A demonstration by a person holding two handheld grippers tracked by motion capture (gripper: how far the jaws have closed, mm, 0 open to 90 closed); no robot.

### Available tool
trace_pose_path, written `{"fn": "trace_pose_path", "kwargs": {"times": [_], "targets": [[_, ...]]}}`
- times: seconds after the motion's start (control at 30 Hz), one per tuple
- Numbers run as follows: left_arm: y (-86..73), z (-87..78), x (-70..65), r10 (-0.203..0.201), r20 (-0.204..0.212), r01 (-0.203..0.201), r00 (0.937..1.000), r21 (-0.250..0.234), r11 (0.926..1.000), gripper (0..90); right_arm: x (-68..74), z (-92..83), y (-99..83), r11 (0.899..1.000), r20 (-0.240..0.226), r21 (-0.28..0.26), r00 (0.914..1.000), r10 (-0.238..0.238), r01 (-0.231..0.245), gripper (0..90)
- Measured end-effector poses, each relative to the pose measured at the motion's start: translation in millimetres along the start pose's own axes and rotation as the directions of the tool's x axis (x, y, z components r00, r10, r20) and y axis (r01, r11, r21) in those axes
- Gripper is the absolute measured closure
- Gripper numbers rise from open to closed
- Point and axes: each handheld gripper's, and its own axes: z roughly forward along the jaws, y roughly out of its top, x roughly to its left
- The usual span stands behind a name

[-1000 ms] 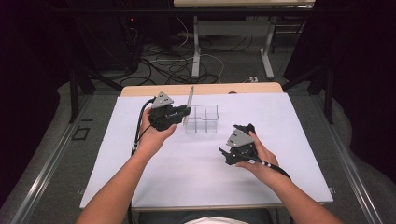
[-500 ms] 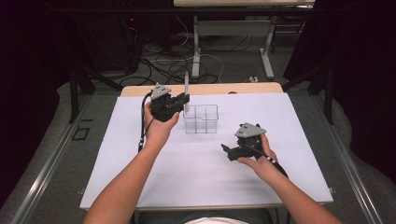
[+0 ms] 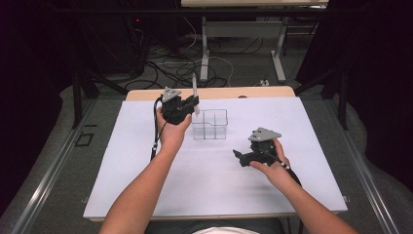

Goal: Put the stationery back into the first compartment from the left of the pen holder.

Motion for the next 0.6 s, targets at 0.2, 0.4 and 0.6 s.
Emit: {"fn": "trace_pose_path", "kwargs": {"times": [0.2,0.4,0.6], "targets": [[-6.6,8.8,2.2,0.004,-0.022,-0.003,0.9997,0.034,0.9994,79.1,-0.2,-0.4,-1.1,1.0,-0.012,0.01,0.9999,0.008,-0.008,0.0],[-16.9,17.2,2.9,0.014,-0.048,-0.012,0.9988,0.051,0.9986,79.0,0.4,0.7,-2.9,1.0,-0.027,0.019,0.9994,0.02,-0.02,0.0],[-28.3,24.7,4.9,0.043,-0.062,-0.038,0.9971,0.084,0.9957,79.0,1.7,2.1,-4.2,0.999,-0.042,0.029,0.9989,0.024,-0.022,0.0]]}}
